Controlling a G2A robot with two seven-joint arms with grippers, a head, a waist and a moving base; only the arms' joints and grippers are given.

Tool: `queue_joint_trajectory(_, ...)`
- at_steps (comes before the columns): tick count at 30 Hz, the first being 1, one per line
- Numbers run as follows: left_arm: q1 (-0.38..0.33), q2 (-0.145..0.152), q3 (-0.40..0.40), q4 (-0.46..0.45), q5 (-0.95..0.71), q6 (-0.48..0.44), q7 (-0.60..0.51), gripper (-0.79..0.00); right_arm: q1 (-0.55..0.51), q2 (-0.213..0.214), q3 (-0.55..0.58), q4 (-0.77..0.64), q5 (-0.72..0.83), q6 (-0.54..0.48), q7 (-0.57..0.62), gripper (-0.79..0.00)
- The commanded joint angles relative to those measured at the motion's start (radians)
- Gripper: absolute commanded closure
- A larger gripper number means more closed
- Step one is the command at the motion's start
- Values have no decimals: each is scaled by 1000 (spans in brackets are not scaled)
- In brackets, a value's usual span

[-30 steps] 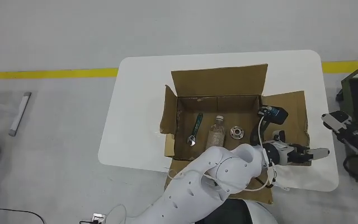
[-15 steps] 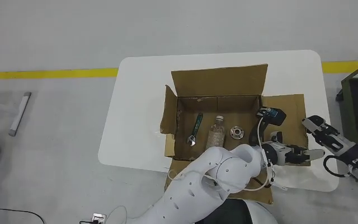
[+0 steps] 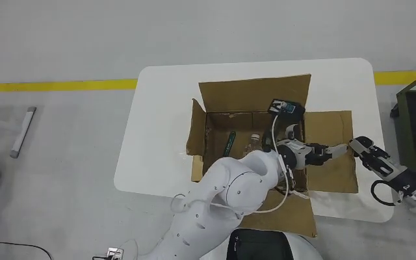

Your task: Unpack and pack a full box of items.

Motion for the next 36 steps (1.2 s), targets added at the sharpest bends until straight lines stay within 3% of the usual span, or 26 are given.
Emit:
queue_joint_trajectory(1,8,18,-42,-39,120,3,-77,-785,2,0,-4,-3,-3,2,-1,0)
queue_joint_trajectory(11,79,73,-210,-187,491,-39,-274,-785,7,2,-19,-8,-48,9,0,0)
queue_joint_trajectory(23,137,94,-261,-211,664,-137,-364,-785,-7,2,-12,-3,-64,22,-14,0)
queue_joint_trajectory(36,159,107,-369,-181,696,-181,-362,-785,-15,2,-20,-9,-90,36,-23,0)
